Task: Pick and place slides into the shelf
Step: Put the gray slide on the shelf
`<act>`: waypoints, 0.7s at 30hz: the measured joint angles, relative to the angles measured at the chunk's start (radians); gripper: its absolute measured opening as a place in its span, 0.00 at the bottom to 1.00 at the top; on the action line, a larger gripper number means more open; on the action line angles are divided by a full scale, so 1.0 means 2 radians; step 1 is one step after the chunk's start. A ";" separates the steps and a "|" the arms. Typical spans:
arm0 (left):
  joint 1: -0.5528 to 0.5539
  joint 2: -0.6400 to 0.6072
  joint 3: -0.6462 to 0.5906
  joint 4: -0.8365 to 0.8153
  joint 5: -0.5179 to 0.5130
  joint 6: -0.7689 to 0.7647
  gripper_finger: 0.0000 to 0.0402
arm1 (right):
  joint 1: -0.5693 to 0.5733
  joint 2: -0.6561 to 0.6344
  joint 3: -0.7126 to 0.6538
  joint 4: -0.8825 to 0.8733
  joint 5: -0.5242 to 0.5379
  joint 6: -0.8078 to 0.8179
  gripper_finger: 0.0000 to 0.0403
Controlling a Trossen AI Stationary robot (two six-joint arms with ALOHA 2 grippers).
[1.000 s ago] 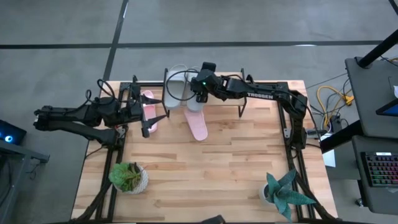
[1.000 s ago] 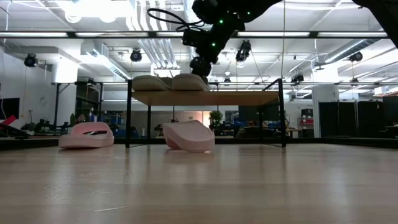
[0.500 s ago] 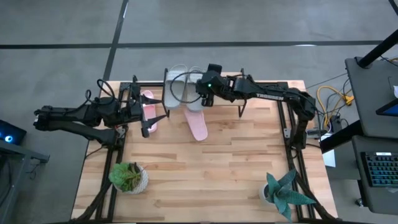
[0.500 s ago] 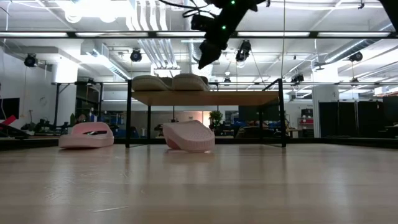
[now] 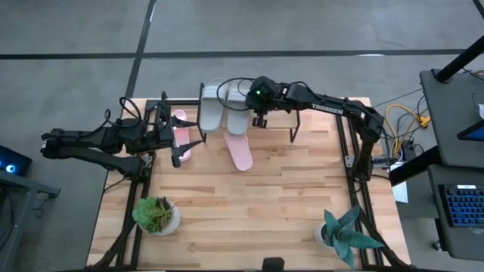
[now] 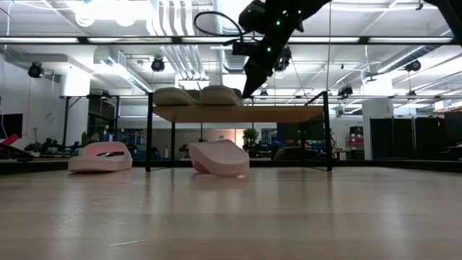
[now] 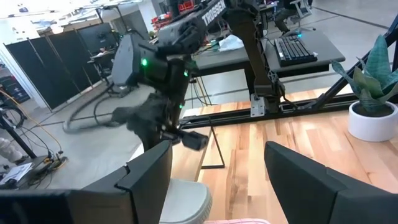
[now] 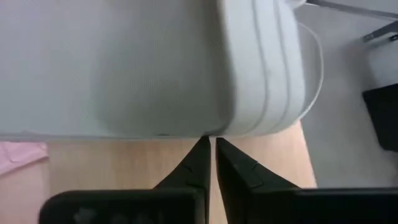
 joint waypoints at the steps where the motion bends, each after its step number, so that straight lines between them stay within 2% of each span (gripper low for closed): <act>1: 0.000 0.000 0.000 0.000 0.000 0.000 0.60 | 0.000 0.003 0.000 0.000 0.008 -0.003 0.04; 5: 0.000 0.000 0.000 0.000 0.000 0.000 0.60 | 0.001 0.003 0.000 -0.002 0.037 -0.007 0.03; 21: 0.000 0.002 0.000 0.000 0.000 0.000 0.60 | -0.005 0.006 -0.030 0.041 0.037 -0.024 0.03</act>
